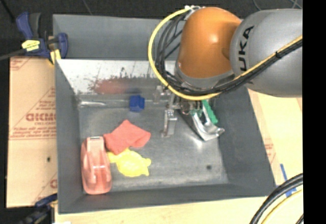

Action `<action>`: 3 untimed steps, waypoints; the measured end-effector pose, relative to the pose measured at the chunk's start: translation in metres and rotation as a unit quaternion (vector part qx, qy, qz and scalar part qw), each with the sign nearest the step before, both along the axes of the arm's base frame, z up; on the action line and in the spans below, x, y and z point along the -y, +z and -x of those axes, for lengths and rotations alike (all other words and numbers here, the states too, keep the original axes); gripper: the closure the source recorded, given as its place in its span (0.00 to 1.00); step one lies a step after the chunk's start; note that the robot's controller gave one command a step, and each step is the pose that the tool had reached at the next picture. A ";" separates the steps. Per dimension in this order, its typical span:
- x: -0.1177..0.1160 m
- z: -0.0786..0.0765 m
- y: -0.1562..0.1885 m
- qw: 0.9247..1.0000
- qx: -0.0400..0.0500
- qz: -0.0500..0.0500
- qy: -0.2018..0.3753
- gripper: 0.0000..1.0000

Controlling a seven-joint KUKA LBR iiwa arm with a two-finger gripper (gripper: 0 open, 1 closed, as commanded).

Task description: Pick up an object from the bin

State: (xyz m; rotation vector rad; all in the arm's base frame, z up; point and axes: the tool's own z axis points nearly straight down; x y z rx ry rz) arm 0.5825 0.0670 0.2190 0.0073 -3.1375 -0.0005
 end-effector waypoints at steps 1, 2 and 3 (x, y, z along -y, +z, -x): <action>0.000 -0.001 0.004 1.000 0.004 0.000 -0.001 0.00; 0.009 -0.010 -0.016 1.000 0.004 -0.001 -0.021 0.00; 0.013 -0.033 -0.044 0.996 0.007 -0.001 -0.084 0.00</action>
Offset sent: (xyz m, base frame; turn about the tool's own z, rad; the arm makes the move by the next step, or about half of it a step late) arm 0.0160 -0.0205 -0.0427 0.0903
